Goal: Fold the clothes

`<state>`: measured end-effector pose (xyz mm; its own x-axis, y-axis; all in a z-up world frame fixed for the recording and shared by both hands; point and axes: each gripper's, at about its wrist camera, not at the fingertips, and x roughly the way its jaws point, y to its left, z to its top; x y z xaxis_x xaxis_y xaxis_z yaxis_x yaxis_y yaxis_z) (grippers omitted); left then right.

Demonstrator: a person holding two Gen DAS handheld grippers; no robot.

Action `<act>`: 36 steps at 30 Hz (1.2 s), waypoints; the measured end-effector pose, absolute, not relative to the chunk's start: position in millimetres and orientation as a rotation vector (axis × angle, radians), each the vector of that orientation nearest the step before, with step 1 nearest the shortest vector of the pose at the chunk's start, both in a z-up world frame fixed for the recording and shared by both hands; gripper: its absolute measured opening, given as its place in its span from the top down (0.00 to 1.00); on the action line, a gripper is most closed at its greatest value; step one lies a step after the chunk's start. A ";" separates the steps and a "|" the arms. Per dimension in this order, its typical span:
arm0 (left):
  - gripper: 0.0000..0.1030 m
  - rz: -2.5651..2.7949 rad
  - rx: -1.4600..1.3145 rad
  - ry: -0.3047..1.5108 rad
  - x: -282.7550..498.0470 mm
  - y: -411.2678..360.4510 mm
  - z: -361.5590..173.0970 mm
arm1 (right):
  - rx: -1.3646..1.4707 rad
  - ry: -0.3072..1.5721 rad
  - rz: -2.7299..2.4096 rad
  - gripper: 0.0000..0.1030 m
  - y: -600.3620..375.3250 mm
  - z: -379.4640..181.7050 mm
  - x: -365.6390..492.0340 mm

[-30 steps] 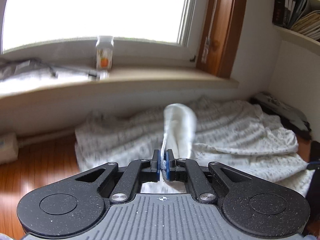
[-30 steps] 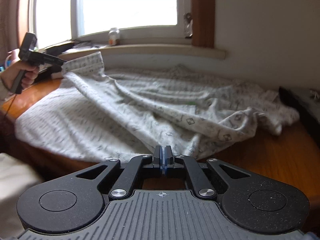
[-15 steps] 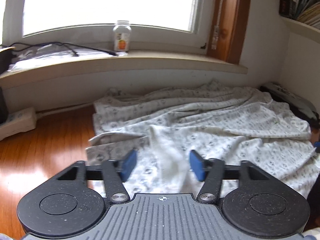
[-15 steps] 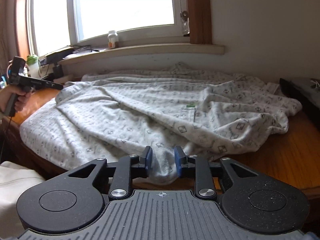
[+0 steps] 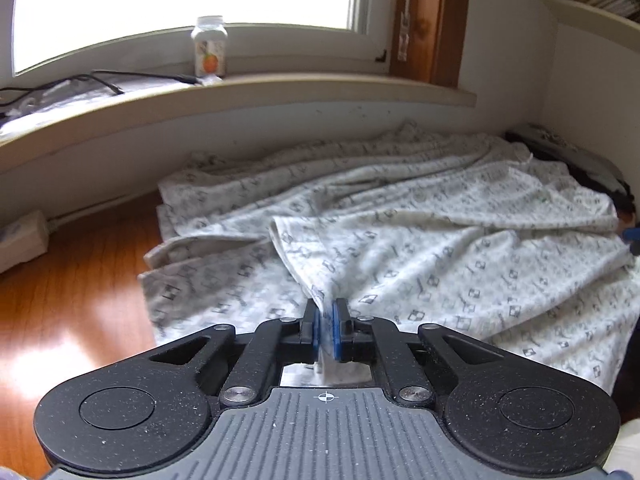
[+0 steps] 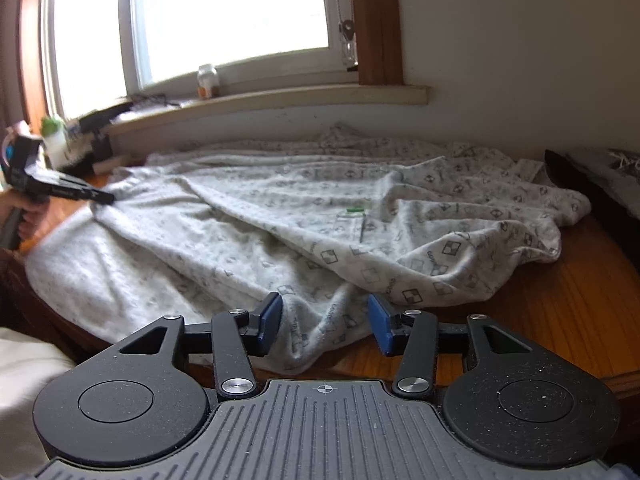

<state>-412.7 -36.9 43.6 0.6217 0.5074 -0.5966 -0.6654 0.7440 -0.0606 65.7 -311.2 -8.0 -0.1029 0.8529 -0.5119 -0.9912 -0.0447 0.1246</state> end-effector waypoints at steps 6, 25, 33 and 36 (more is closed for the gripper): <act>0.84 0.741 -0.275 0.601 -416.3 -36.5 55.0 | -0.357 0.516 1.566 0.52 -323.2 -6.0 73.9; 0.60 0.158 -0.008 0.617 -174.4 -183.6 57.4 | -0.526 0.381 1.373 0.46 -308.5 -19.4 103.2; 0.60 0.007 0.071 0.678 -127.7 -229.0 25.5 | -0.616 0.274 1.390 0.48 -293.5 -21.2 105.8; 0.83 -0.005 0.061 0.675 -126.9 -228.2 20.9 | -0.641 0.271 1.429 0.80 -289.7 -17.0 106.1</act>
